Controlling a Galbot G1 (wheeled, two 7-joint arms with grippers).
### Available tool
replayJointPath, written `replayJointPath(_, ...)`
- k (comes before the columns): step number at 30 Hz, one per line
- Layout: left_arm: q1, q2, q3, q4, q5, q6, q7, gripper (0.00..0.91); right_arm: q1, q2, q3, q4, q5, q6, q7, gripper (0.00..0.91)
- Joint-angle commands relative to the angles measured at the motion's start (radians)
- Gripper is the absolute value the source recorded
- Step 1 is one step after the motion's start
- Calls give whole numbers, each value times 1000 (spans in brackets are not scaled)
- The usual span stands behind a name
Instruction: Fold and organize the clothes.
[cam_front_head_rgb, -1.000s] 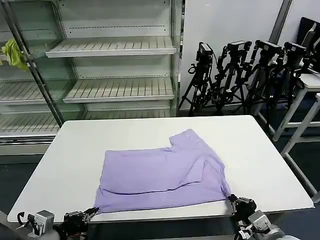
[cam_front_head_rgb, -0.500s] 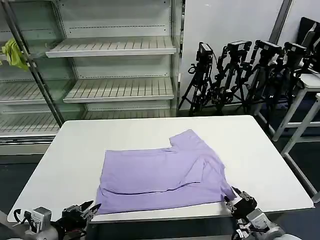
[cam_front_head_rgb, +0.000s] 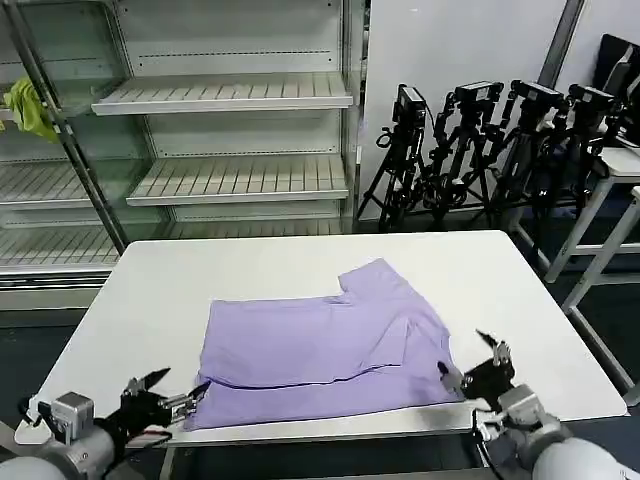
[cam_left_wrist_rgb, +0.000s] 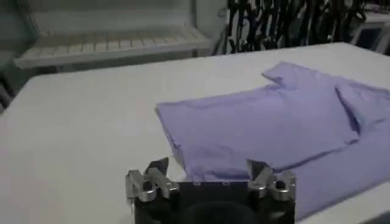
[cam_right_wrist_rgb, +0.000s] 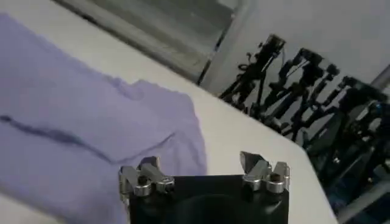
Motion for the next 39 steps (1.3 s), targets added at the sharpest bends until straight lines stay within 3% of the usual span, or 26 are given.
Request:
replayJointPath(1, -251, -19, 64, 132, 20, -11, 23, 907, 154, 113, 4, -133, -29, 46, -80, 907)
replayJointPath(8, -456, -8, 225, 298, 31, -23, 34, 907, 435, 265, -171, -357, -25, 41, -122, 907)
replayJointPath(13, -605, -22, 325, 412, 53, -34, 39, 907, 645, 380, -353, -518, -6, 40, -92, 907)
replayJointPath(16, -651, -29, 365, 450, 57, -35, 44, 907, 737, 438, -404, -587, 16, 19, -104, 907)
replayJointPath(25, -738, -59, 496, 494, 89, -34, 53, 907, 907, 591, -504, -782, 58, -26, -107, 907)
replayJointPath(39, -782, -86, 589, 508, 124, -34, 59, 907, 971, 784, -486, -989, 68, -66, -184, 907)
